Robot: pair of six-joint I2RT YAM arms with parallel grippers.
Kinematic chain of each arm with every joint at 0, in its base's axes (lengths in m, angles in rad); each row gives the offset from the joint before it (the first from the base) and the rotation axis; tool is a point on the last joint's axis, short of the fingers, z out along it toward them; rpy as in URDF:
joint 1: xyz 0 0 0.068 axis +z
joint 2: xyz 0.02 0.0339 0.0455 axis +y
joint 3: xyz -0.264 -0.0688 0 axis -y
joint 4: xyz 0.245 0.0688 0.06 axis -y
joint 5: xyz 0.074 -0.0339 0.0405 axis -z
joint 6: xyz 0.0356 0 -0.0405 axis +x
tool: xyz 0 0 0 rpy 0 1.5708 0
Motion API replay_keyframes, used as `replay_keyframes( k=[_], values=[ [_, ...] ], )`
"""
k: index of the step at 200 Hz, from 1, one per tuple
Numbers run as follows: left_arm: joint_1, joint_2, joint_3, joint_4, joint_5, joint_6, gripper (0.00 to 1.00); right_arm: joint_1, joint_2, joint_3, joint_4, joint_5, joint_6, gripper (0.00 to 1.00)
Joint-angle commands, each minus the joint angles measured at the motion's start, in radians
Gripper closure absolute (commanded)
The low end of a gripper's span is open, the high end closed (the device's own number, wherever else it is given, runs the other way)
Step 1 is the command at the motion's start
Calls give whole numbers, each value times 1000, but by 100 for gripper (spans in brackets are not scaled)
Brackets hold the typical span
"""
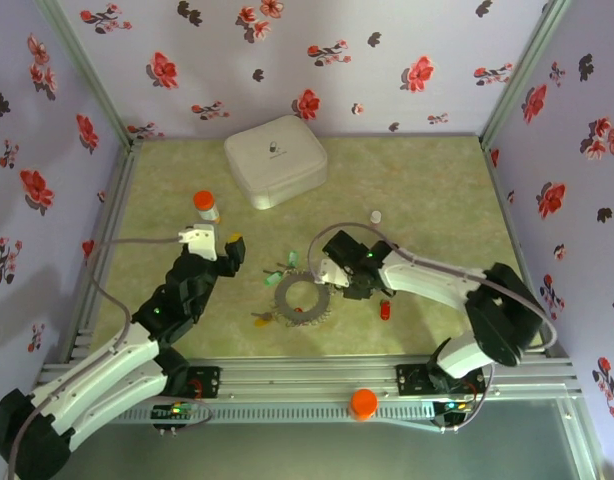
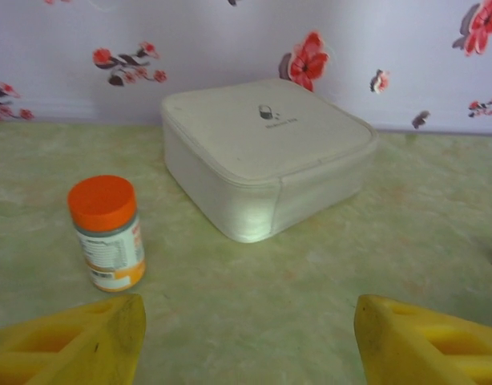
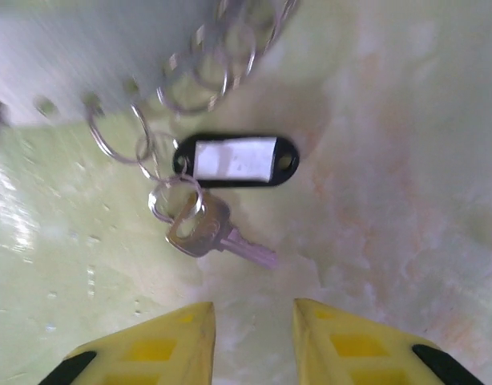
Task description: Put the keys on the keyring
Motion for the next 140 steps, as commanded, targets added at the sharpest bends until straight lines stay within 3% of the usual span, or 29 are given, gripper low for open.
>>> replay_keyframes(
  k=[1, 27, 50, 68, 101, 140],
  values=[
    [26, 55, 41, -1, 120, -46, 31, -4, -140, -21, 86, -159, 210, 66],
    [36, 154, 66, 9, 212, -72, 31, -4, -257, -100, 258, -223, 499, 64],
    [39, 256, 102, 14, 290, -109, 33, -4, -295, -169, 405, -188, 787, 65],
    [36, 332, 126, 28, 341, -160, 35, -6, -267, -170, 407, -130, 912, 65],
    [20, 441, 174, 35, 423, -219, 39, -41, -106, -38, 247, -219, 971, 64],
    [-23, 490, 180, 22, 386, -279, 43, -69, 39, 64, 172, -299, 939, 64]
  ],
)
